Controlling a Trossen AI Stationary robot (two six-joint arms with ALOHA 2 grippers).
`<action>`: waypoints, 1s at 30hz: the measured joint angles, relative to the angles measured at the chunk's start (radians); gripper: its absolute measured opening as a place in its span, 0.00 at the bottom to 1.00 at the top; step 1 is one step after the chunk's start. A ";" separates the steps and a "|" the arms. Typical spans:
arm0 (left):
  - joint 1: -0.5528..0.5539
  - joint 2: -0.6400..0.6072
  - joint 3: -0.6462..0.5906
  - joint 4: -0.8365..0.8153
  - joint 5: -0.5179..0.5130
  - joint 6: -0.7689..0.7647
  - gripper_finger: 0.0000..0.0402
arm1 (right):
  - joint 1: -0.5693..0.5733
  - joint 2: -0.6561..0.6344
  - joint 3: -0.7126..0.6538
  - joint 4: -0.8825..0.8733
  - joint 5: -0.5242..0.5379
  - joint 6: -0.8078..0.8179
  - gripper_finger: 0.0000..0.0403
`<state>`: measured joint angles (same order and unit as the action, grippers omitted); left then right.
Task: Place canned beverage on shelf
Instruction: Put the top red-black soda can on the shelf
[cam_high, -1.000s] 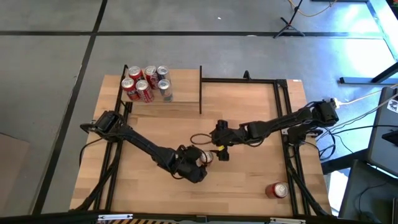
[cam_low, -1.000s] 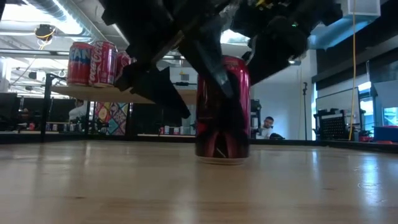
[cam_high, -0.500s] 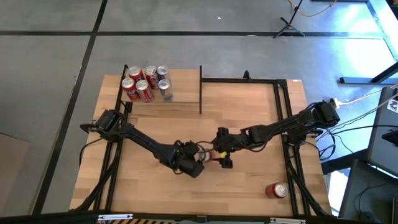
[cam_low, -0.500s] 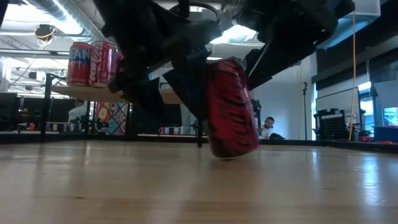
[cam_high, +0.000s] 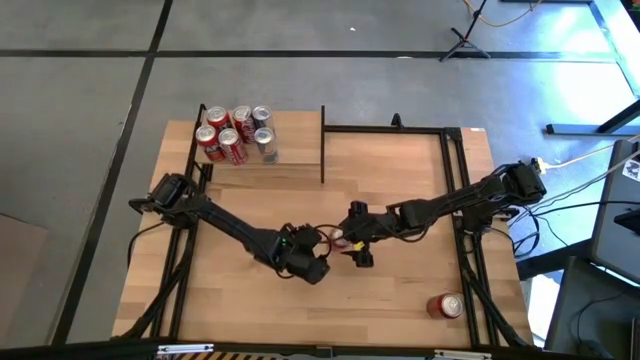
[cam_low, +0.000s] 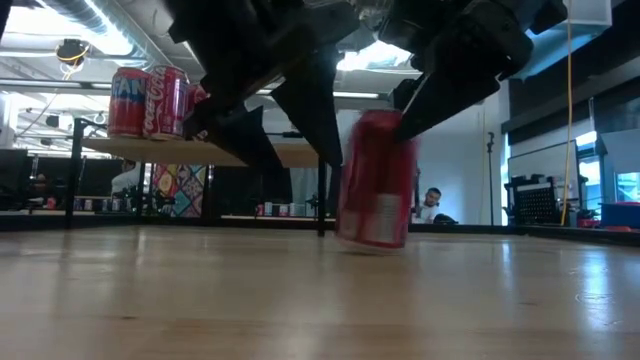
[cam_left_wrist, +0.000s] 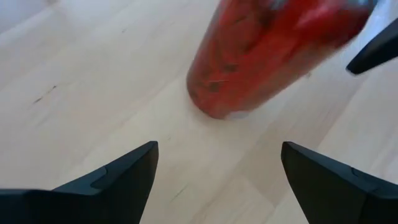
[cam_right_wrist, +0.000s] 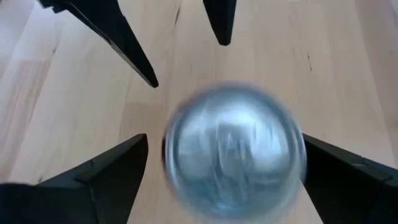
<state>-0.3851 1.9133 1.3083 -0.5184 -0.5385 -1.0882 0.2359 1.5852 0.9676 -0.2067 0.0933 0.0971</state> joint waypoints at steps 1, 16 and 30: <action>0.001 -0.002 0.000 0.001 0.000 0.000 0.84 | 0.000 0.000 0.000 0.001 0.000 0.000 0.95; -0.001 -0.056 0.000 -0.131 0.052 0.041 0.84 | -0.001 -0.013 0.000 -0.159 0.038 0.012 0.95; 0.167 -0.094 -0.056 0.001 -0.073 0.205 0.84 | -0.001 0.003 0.000 -0.030 0.158 0.002 0.95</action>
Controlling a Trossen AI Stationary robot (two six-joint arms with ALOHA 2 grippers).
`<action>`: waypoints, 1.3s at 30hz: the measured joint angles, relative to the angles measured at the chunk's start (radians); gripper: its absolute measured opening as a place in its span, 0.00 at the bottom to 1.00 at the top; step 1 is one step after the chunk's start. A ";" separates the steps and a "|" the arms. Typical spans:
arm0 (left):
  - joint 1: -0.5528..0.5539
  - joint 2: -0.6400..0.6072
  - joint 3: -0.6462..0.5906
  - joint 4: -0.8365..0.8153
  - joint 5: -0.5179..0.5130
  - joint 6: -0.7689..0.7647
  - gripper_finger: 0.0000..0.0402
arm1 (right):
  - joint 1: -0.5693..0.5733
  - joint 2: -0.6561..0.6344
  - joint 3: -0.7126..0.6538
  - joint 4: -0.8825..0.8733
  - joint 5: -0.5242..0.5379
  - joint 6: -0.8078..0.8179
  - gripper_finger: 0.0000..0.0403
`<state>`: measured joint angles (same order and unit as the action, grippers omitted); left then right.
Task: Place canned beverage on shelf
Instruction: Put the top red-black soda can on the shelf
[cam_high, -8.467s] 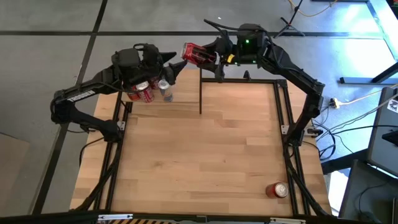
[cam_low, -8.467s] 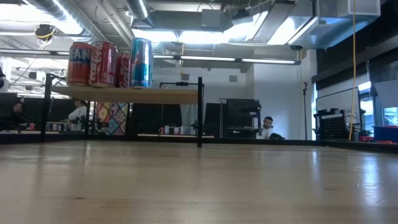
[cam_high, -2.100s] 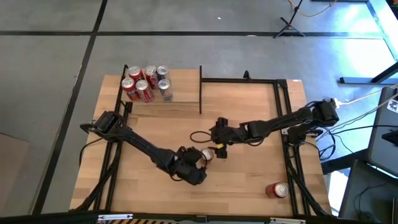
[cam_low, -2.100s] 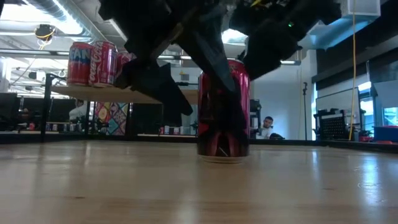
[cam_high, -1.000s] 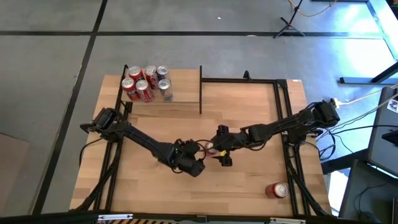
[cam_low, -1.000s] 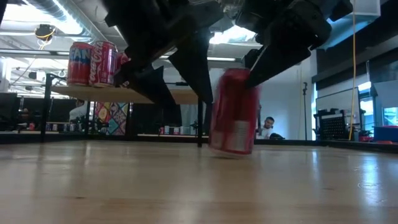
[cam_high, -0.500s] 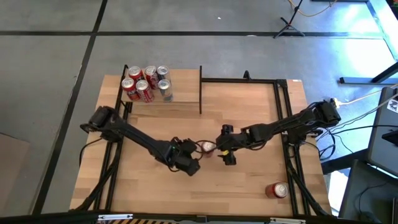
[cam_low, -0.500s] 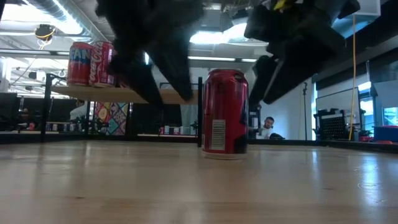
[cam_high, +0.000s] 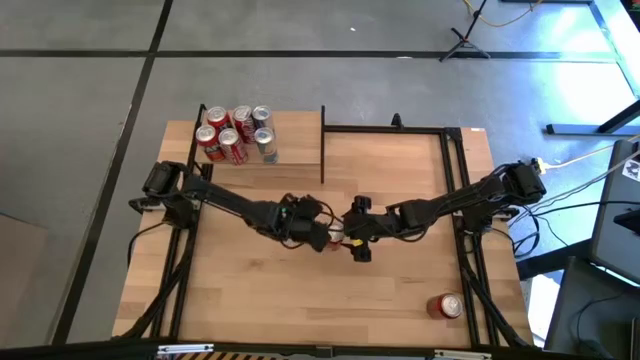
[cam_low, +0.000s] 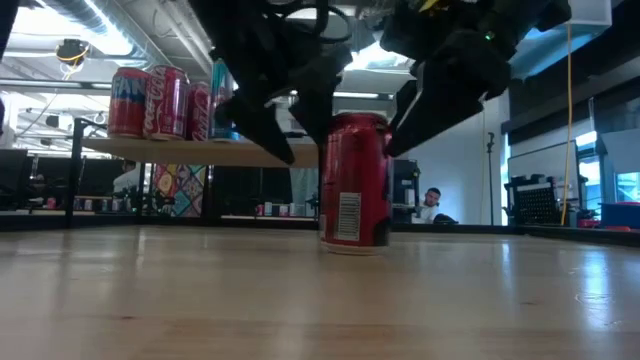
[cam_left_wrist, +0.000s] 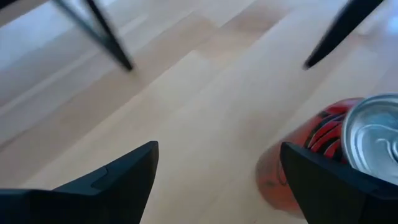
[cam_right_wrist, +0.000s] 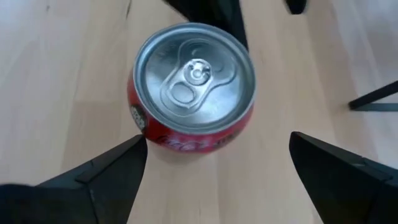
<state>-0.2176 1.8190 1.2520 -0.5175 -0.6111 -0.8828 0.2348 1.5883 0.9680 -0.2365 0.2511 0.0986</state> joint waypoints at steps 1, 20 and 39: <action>0.003 0.000 -0.003 0.026 0.018 0.036 0.84 | 0.000 0.000 0.000 -0.005 -0.002 -0.001 0.95; -0.093 0.002 -0.004 0.070 0.159 -0.031 0.84 | -0.003 -0.001 -0.002 -0.097 0.045 -0.173 0.95; -0.130 -0.078 0.006 0.037 0.260 -0.032 0.84 | 0.000 -0.289 -0.162 0.041 -0.270 -0.203 0.95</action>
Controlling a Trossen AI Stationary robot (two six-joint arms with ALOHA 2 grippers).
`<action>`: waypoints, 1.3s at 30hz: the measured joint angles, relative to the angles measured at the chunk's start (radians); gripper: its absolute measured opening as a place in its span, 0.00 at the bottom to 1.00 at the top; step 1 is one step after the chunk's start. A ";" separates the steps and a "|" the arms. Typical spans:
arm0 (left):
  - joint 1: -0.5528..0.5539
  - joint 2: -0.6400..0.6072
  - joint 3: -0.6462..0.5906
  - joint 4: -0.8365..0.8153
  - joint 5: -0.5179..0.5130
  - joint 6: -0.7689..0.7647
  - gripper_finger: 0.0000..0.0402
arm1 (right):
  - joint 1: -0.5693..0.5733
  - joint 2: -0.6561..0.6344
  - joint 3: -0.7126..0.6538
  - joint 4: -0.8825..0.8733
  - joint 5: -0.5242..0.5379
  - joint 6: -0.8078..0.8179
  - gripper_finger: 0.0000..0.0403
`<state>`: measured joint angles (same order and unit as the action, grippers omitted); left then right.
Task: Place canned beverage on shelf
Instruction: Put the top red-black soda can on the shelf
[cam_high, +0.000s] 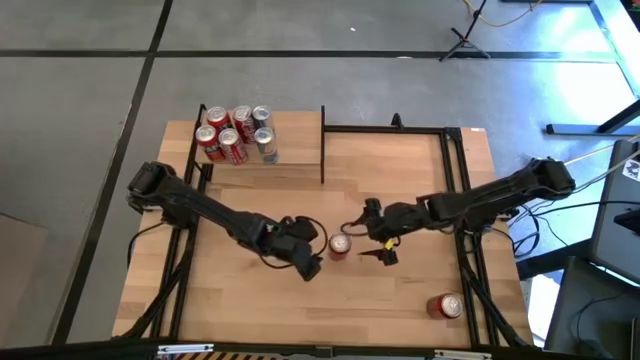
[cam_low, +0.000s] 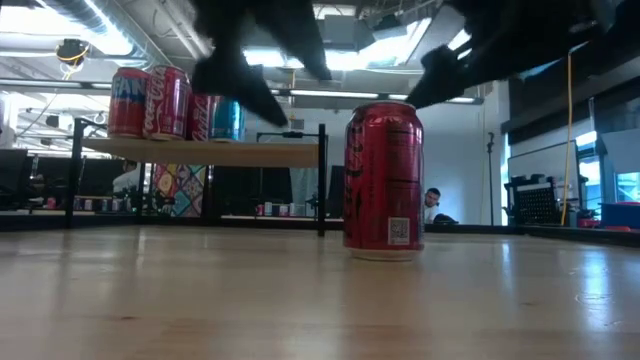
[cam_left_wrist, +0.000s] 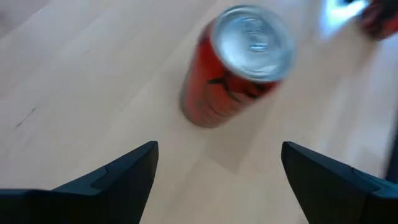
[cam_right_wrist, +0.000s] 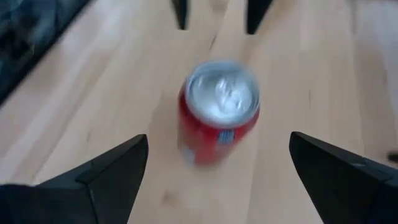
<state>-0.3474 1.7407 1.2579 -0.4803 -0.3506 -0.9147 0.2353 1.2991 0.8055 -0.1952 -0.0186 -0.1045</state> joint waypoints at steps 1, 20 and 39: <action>-0.007 -0.019 0.000 -0.005 -0.001 -0.001 0.84 | 0.000 -0.001 -0.043 0.096 0.000 0.023 0.95; -0.058 -0.139 0.002 -0.008 -0.051 -0.026 0.84 | 0.000 0.203 -0.179 0.679 0.034 0.153 0.95; -0.057 -0.156 0.001 -0.020 0.015 -0.019 0.84 | -0.007 0.341 -0.166 0.762 0.085 0.176 0.76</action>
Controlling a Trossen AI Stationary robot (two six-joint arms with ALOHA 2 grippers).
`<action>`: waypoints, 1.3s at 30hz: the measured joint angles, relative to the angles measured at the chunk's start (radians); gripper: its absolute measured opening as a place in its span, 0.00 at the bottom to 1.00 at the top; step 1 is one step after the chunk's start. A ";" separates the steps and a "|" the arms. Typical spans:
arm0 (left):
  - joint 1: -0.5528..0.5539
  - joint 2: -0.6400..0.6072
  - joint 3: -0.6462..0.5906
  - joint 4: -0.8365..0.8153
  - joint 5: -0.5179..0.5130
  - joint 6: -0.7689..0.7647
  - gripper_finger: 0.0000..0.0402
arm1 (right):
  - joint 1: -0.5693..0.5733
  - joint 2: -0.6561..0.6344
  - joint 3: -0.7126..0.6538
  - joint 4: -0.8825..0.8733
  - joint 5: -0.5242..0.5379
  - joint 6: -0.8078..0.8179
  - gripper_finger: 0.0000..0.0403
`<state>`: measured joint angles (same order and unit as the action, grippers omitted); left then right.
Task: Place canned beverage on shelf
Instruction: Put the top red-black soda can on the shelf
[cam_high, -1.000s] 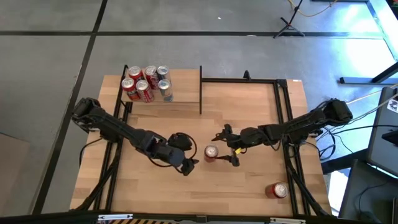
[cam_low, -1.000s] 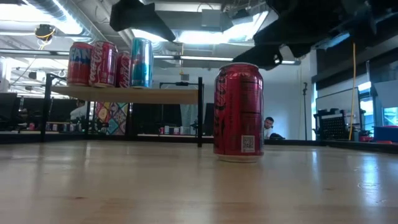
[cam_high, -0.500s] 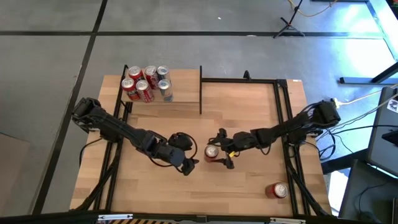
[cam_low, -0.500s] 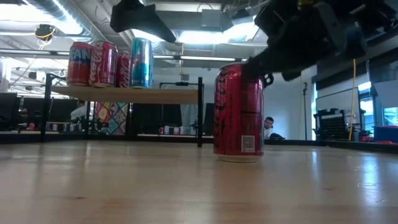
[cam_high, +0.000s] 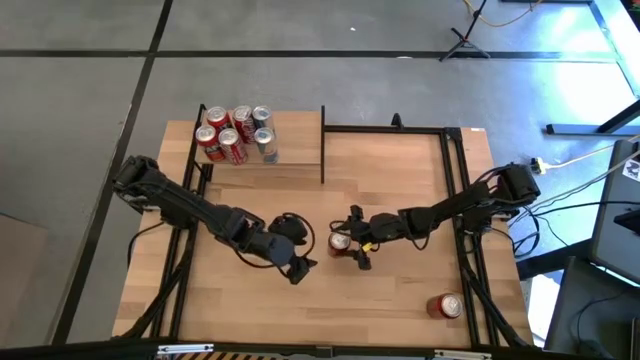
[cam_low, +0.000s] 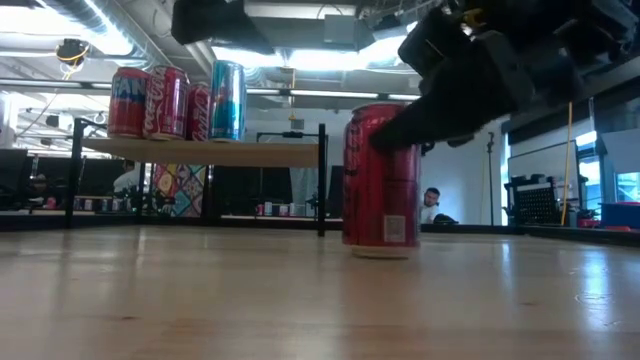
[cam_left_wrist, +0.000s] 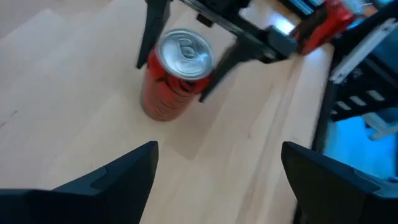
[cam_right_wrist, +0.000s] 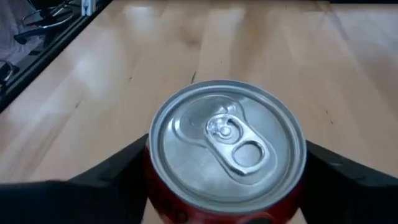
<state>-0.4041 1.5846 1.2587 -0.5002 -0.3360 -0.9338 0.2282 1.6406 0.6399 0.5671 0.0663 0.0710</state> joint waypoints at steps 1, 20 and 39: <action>0.003 -0.014 0.000 -0.001 0.008 0.000 0.84 | -0.002 -0.007 0.007 -0.014 -0.008 -0.001 0.70; 0.083 -0.477 0.000 -0.184 -0.041 0.232 0.84 | -0.429 -0.085 0.618 -0.742 -0.636 -0.216 0.67; 0.229 -0.553 0.000 -0.198 -0.036 0.338 0.84 | -0.732 0.235 1.007 -0.741 -0.900 -0.429 0.67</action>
<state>-0.1755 1.0313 1.2591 -0.6979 -0.3721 -0.5957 -0.5038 1.8753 1.6472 -0.1734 -0.8339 -0.3577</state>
